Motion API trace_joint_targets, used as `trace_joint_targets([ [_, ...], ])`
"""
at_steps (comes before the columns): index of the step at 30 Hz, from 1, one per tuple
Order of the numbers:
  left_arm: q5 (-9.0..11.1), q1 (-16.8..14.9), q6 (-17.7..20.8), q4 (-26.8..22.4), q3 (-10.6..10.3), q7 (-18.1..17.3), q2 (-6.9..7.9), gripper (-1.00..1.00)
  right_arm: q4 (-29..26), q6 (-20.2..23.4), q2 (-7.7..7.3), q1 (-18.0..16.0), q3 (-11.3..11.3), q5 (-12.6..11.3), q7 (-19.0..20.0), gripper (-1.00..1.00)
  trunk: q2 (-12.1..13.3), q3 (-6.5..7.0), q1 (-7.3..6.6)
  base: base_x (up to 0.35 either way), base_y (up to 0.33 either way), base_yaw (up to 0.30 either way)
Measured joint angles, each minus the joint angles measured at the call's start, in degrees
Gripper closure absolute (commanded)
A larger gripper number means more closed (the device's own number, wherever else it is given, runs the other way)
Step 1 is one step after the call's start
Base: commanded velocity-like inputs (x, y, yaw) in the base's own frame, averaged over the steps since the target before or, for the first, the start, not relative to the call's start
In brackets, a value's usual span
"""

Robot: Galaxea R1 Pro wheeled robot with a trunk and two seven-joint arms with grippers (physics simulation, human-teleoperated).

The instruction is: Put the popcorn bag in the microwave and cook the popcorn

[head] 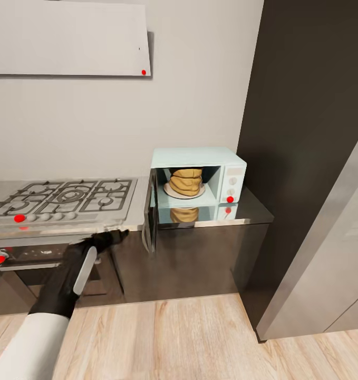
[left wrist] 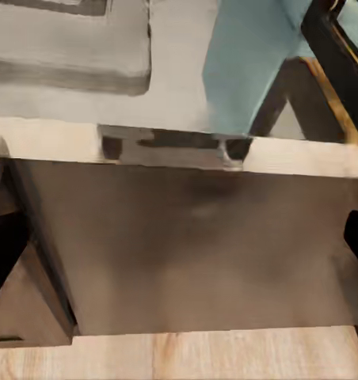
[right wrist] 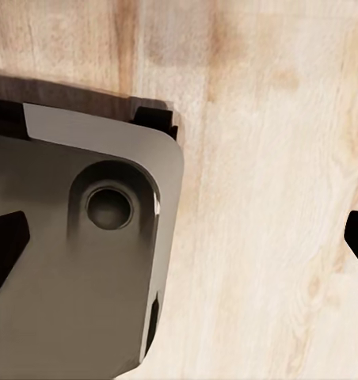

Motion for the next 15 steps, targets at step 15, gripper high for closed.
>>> trace_joint_targets([
  [15,1.9,-2.9,9.1,-10.4,-0.3,-21.8,1.74,-1.00,0.0,0.0,-0.23,0.0,-0.1,-0.1,0.9,-1.00,0.0,-0.01,0.00,0.000,0.000,0.000],
])
